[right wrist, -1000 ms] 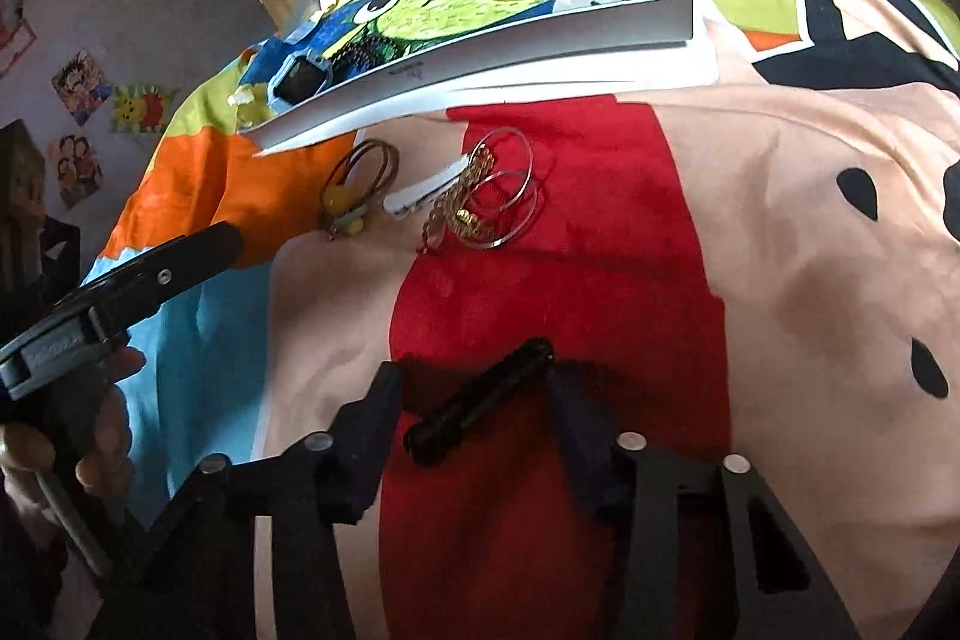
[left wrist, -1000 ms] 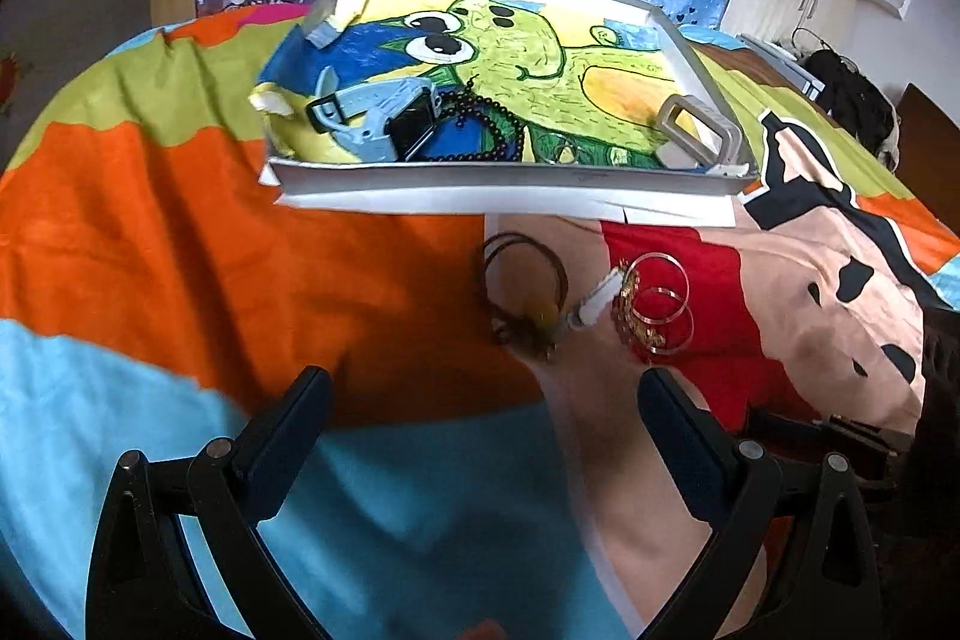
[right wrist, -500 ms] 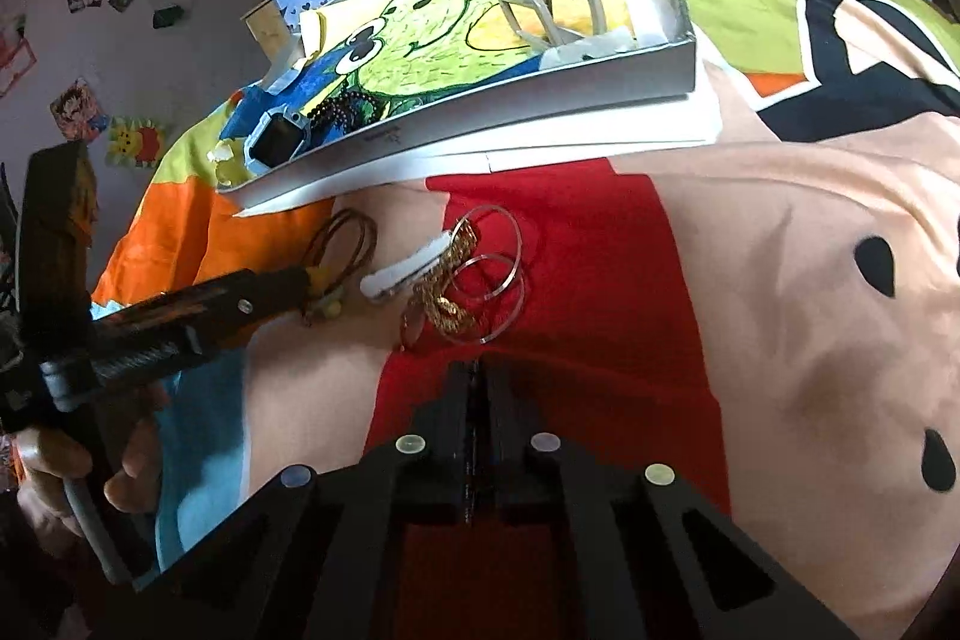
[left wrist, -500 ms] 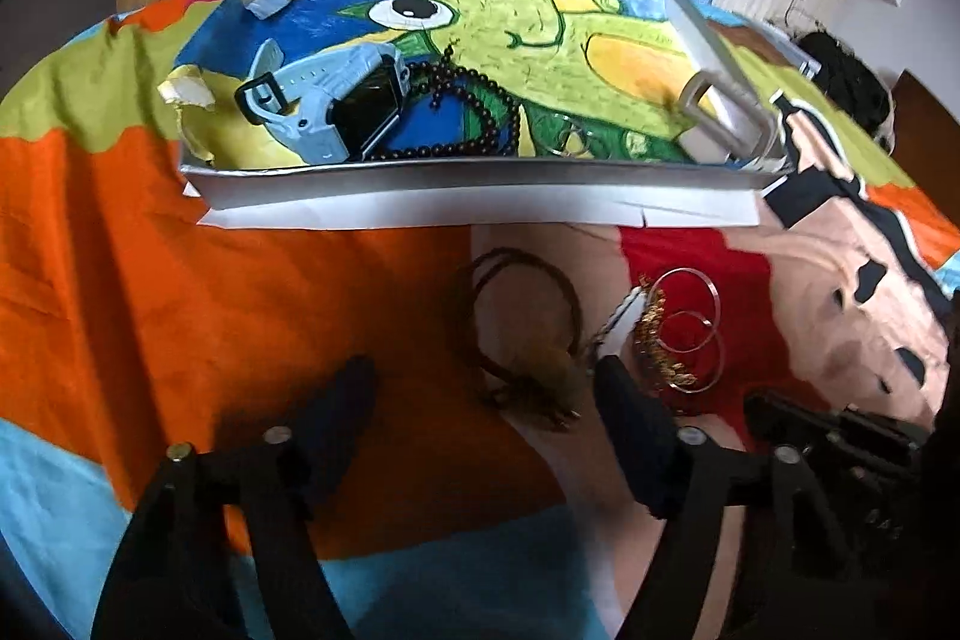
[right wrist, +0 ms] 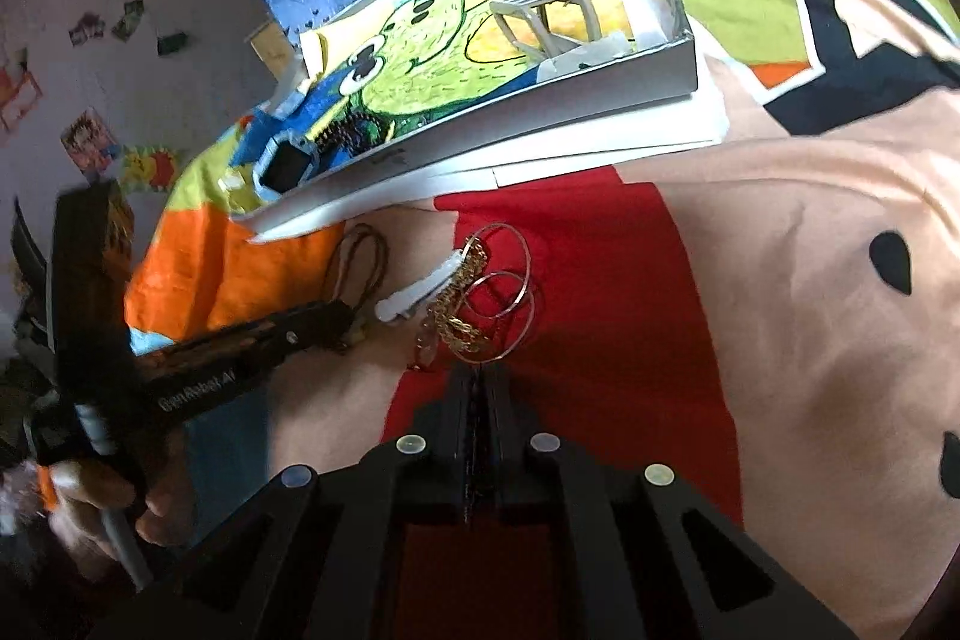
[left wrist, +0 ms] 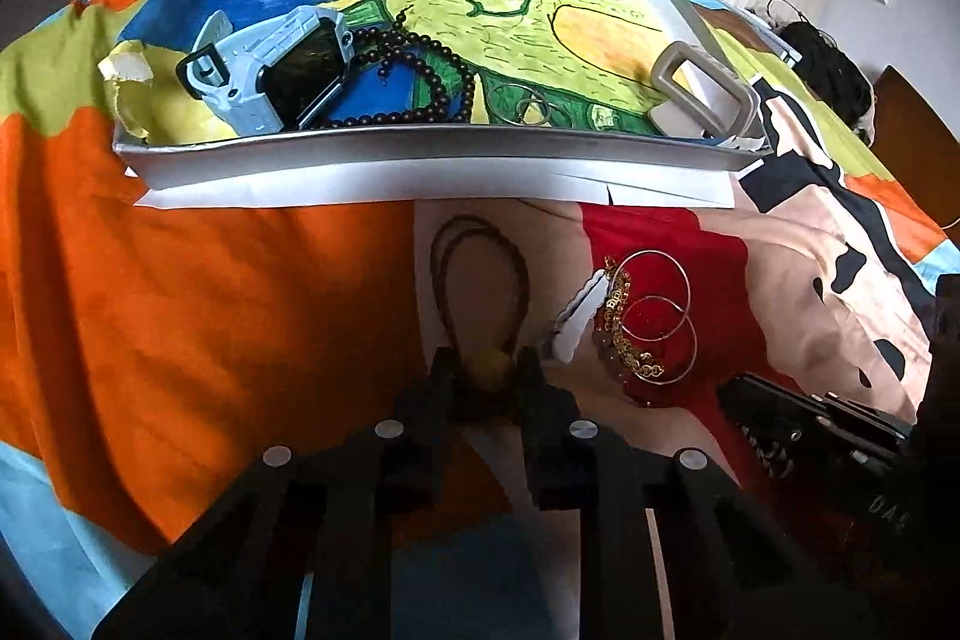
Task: Organize jewelry
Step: 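Grasp the brown cord bracelet with the left tool while the right tool carries the hair tie toward the tray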
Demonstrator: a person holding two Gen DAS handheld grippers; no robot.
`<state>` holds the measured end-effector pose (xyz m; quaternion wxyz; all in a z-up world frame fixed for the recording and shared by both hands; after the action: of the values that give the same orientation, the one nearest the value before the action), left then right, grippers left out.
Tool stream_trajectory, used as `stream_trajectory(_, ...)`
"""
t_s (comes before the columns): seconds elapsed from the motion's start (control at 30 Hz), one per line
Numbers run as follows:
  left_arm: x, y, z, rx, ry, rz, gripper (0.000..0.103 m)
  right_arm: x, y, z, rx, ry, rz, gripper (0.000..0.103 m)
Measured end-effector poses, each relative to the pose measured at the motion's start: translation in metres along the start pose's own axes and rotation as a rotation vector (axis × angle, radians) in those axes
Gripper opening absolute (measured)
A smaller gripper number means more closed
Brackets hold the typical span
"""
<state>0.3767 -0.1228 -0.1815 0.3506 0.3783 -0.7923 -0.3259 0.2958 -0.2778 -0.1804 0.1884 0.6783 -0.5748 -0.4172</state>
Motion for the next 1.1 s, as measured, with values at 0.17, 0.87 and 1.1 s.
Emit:
stream_trajectory(0.17, 0.002, 0.012, 0.006, 0.006, 0.026, -0.023, 0.016, 0.011, 0.007, -0.006, 0.022, -0.103, -0.079, 0.006)
stream_trajectory(0.87, 0.042, 0.072, -0.015, 0.135, 0.069, -0.064, 0.016, -0.001, 0.036, -0.088, 0.199, -0.125, -0.289, 0.006)
stream_trajectory(1.1, 0.024, 0.070, -0.084, 0.230, 0.081, -0.095, 0.016, -0.006, -0.007, -0.144, 0.255, -0.031, -0.254, 0.006)
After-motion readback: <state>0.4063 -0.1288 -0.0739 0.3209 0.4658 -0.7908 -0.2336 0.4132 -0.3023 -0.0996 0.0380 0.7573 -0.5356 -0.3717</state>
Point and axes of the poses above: each gripper's, at about its wrist camera, not at the fingertips, and y roughly against the way its jaws point, x to its right, z to its underside, the point moved 4 cm from there along -y, roughly the way its jaws point, and after that the axes turned 3 degrees about y, right-handed, at the moved point
